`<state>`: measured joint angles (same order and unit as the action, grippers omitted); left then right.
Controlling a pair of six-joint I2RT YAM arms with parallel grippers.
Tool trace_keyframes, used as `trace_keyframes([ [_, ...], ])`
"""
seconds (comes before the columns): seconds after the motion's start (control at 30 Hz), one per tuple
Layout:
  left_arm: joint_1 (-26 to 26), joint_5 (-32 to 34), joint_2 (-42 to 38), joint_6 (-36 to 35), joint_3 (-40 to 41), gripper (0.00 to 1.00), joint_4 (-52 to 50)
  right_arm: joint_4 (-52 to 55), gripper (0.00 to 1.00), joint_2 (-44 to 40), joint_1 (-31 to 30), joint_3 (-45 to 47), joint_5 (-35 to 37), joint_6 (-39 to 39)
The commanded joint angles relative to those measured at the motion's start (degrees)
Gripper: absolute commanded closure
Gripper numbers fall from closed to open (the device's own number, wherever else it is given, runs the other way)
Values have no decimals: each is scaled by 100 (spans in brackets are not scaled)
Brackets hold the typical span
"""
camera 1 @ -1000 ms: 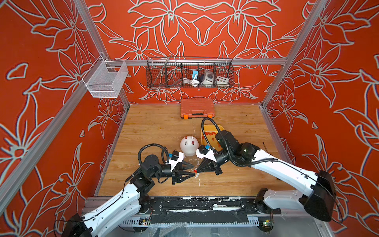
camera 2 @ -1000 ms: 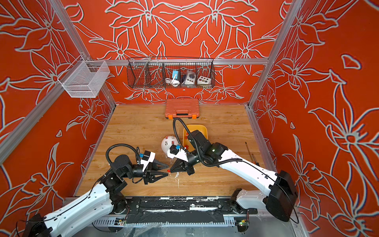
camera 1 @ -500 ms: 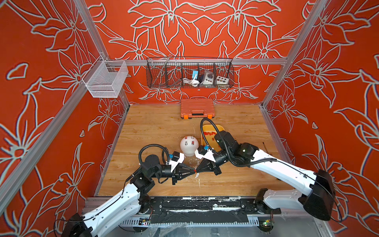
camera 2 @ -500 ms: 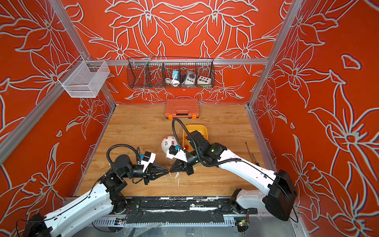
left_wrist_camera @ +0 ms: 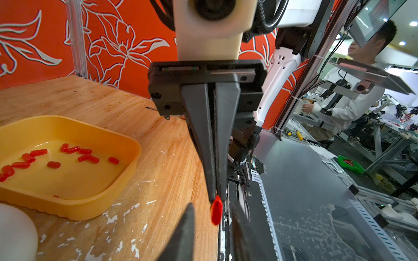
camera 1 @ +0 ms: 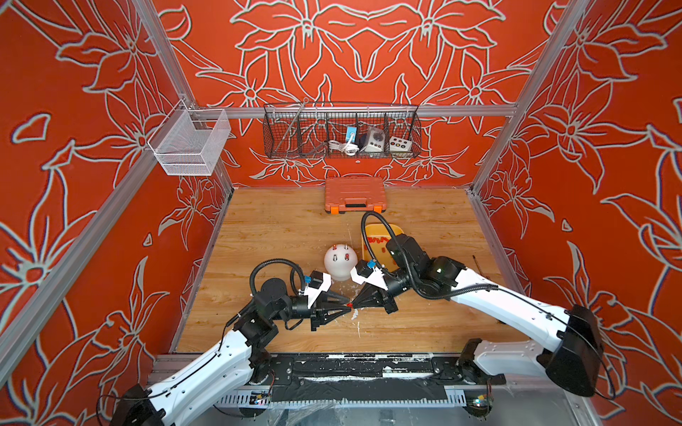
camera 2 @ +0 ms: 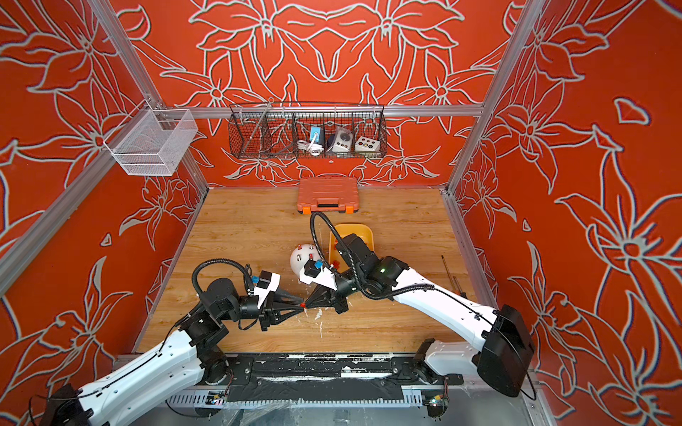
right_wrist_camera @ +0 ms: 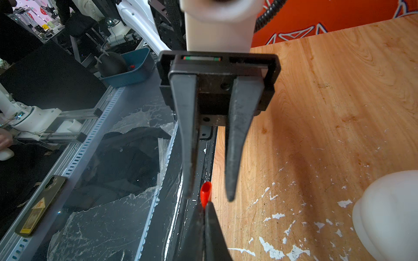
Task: Cover the protruding screws with screw protection sleeves
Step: Pick up the screw protection sleeve from the storage box.
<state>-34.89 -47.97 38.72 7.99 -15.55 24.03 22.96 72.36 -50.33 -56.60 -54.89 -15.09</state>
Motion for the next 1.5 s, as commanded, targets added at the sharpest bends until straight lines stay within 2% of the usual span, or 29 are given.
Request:
trace_keyframes([
  [0.0,-18,-55,31,-104,-184,86,50,-184,100,-15,-21,-115,-110,3],
  [0.07,-17,-48,13,-112,-182,95,66,-187,100,5,-21,-117,-91,15],
  [0.13,-17,-29,-4,-111,-177,100,59,-171,100,11,-21,-119,-47,2],
  [0.33,-18,176,4,36,-174,100,136,-229,100,-31,-12,-134,205,104],
  [0.37,-19,365,4,118,-159,100,174,-339,87,-119,-5,-105,326,237],
  [0.4,-16,614,4,218,-164,100,187,-560,78,-244,25,-31,495,448],
  [0.47,13,1041,-12,423,-114,100,397,-1351,54,-690,126,300,866,929],
  [0.57,151,1436,7,900,53,100,1167,-3844,41,-1444,570,1527,1341,2555],
  [0.63,369,1472,174,1294,65,100,1685,-5891,39,-1511,829,2440,1615,3891],
  [0.7,577,1283,425,1606,83,100,2251,-7072,42,-1275,854,2859,1759,4640],
  [0.87,668,1065,826,1779,-62,100,2697,-8386,45,-565,853,2936,1634,5530],
  [1.03,668,971,942,1784,-95,100,2819,-10361,47,548,860,2822,1441,6715],
  [1.17,668,989,915,1781,-69,100,2833,-10384,53,1052,771,2443,1069,6966],
  [1.47,668,1083,830,1649,-3,100,2745,-10381,50,1311,592,2305,729,7169],
])
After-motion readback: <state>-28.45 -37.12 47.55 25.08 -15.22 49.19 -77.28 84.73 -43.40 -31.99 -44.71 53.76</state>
